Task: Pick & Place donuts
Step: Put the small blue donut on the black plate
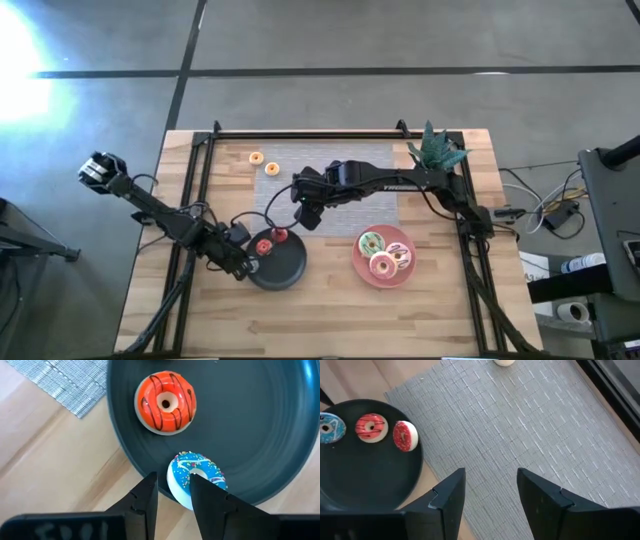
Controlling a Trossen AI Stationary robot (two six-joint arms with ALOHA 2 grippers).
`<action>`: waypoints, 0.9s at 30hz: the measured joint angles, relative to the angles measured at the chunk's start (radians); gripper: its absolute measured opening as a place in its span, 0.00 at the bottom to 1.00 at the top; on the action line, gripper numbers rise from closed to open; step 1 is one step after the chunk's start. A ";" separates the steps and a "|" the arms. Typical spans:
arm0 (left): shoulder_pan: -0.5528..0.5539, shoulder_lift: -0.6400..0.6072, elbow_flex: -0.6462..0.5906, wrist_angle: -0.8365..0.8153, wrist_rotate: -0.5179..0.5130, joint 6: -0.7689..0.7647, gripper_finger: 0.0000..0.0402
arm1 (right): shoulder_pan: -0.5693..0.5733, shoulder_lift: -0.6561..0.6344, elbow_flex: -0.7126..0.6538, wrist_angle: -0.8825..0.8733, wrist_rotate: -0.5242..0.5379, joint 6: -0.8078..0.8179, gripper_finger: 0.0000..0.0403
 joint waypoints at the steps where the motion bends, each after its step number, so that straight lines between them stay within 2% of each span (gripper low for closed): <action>1: 0.000 0.000 0.000 0.002 0.002 0.003 0.22 | -0.002 0.000 0.000 0.001 0.000 0.000 0.42; 17: 0.004 0.005 0.000 0.044 0.013 0.044 0.22 | -0.003 0.000 0.000 0.019 0.000 0.006 0.42; 27: 0.089 0.022 0.000 0.044 0.119 0.068 0.36 | -0.003 0.000 -0.011 0.023 -0.001 0.008 0.42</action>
